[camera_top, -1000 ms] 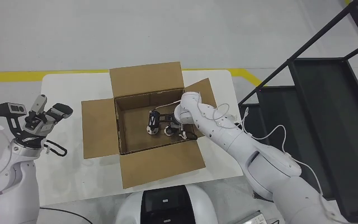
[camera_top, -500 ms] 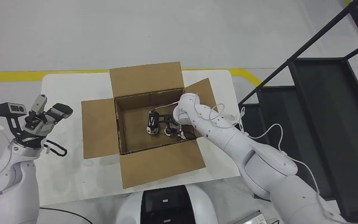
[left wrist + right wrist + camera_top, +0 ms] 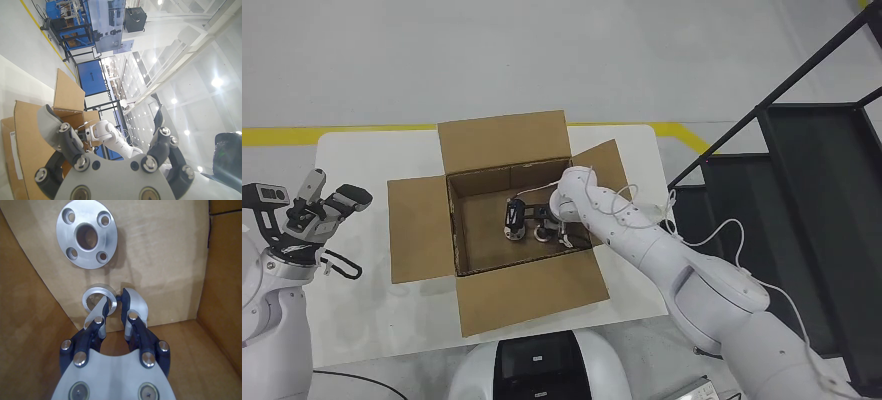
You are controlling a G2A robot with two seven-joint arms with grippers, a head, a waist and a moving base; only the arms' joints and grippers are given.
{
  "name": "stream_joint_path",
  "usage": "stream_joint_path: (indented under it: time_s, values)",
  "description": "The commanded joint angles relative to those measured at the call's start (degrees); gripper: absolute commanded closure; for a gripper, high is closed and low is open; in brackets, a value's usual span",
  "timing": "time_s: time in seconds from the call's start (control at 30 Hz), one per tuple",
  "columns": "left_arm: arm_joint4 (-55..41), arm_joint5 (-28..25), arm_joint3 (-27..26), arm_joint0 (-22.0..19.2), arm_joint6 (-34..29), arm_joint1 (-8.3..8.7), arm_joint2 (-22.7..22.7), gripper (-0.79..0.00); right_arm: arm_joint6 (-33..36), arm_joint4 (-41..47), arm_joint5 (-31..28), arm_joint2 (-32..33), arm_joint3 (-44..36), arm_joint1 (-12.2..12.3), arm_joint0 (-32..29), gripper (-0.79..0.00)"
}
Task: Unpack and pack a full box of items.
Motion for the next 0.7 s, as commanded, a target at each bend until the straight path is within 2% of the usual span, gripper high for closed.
stream_joint_path:
  time_s: [0.0,0.03,0.2,0.4,0.53,0.67]
  values:
    - [0.0,0.0,0.0,0.0,0.0,0.0,0.0,-0.785,-0.2,-0.1,-0.1,0.0,0.3,-0.1,0.0,-0.022]
    - [0.0,0.0,0.0,0.0,0.0,0.0,0.0,-0.785,-0.2,-0.2,-0.2,0.0,0.2,-0.2,0.1,0.0]
    - [0.0,0.0,0.0,0.0,0.0,0.0,0.0,-0.785,-0.3,-0.5,-0.9,0.7,-1.0,0.0,0.5,0.0]
    - [0.0,0.0,0.0,0.0,0.0,0.0,0.0,-0.785,1.1,-0.6,-1.5,3.0,-5.2,1.5,0.0,0.0]
    - [0.0,0.0,0.0,0.0,0.0,0.0,0.0,-0.785,2.2,0.2,-1.6,7.3,-11.2,3.8,-1.4,0.0]
    - [0.0,0.0,0.0,0.0,0.0,0.0,0.0,-0.785,4.8,1.1,-2.0,14.3,-22.0,7.2,-5.5,0.0]
